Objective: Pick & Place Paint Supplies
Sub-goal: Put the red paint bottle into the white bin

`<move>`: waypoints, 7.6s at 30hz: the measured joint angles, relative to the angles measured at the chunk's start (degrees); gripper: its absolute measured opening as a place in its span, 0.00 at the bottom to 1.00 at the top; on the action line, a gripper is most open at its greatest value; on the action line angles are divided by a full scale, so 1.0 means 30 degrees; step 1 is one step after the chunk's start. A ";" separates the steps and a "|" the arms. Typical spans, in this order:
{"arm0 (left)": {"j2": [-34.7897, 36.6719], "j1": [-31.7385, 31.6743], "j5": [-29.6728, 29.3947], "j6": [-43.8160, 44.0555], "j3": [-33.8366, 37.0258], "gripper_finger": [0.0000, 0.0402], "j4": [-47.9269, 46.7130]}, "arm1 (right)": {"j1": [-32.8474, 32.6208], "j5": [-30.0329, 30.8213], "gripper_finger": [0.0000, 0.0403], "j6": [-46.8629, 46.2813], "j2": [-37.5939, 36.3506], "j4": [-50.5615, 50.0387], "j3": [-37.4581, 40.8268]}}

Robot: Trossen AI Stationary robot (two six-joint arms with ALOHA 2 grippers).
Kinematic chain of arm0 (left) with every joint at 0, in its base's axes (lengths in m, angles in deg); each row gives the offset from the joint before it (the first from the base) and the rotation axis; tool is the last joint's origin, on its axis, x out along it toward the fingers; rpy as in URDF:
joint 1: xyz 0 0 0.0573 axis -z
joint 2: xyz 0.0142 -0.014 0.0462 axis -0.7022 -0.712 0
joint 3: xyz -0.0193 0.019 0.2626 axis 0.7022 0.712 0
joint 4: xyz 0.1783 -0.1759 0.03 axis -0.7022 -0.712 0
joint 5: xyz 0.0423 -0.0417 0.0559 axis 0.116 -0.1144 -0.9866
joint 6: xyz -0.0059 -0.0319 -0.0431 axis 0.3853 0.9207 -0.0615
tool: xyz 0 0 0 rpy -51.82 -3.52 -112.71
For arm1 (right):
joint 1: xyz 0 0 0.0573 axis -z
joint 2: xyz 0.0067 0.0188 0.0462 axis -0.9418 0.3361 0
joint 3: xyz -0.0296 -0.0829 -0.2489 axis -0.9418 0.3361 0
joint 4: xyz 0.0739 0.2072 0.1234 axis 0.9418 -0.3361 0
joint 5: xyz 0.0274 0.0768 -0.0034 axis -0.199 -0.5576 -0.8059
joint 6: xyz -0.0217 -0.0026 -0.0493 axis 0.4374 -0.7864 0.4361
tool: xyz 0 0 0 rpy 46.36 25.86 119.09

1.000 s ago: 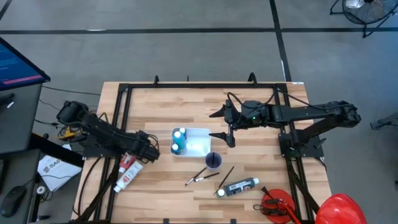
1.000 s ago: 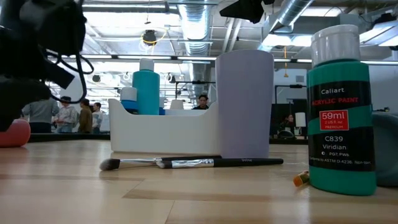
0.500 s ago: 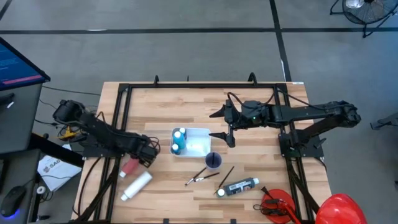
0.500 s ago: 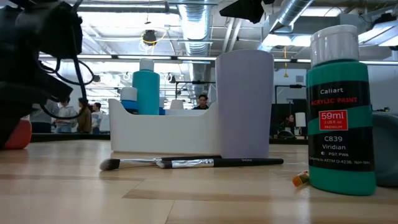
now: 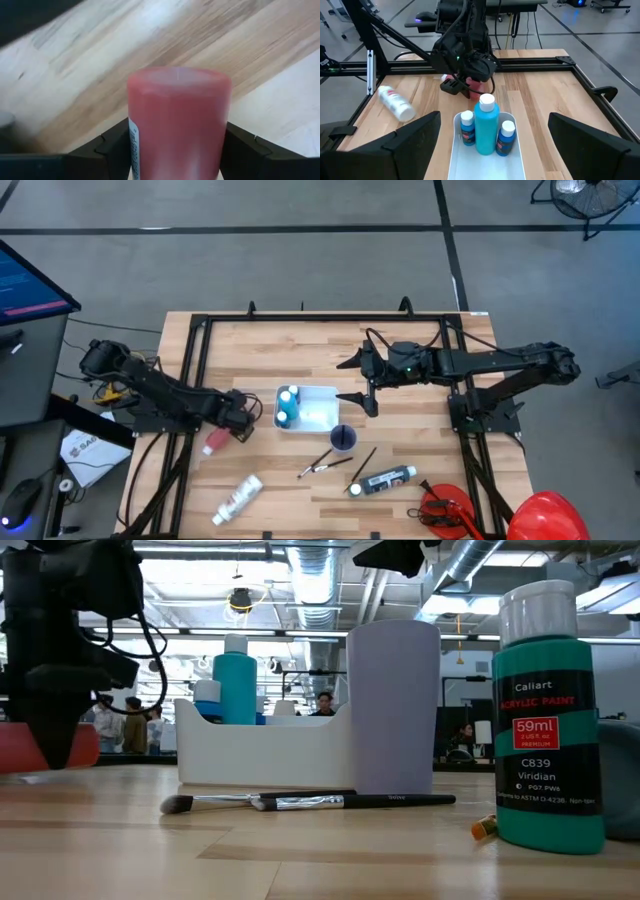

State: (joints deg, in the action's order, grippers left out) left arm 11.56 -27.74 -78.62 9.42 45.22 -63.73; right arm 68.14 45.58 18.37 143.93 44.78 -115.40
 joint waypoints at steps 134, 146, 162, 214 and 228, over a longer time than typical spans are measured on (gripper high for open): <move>0.3581 0.5048 0.2626 0.1123 0.1773 0.41 0.0840 | -0.0153 0.0000 0.90 0.1349 0.4128 0.5799 -0.0055; 0.4305 0.5532 0.2477 -0.2166 -0.0346 0.42 0.1374 | -0.1348 -0.0131 0.90 0.1727 0.6877 0.2528 -0.3946; 0.4277 0.6849 0.1713 -0.4852 -0.2946 0.42 0.3042 | -0.3120 -0.0998 0.90 0.2903 1.0710 -0.2676 -0.9578; 0.4270 0.4763 -0.0117 -1.1080 -0.3110 0.41 0.8342 | -0.2357 -0.5045 0.81 0.0499 1.4243 -0.1581 -1.2670; 0.4272 0.4385 0.1165 -1.1155 -0.3110 0.41 0.8503 | -0.2340 -0.5901 0.75 0.0134 1.4251 -0.1939 -1.2670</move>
State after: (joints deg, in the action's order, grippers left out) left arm 24.37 -14.58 -75.13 -24.04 35.89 -38.22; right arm 61.12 27.88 18.78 186.68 38.96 -153.41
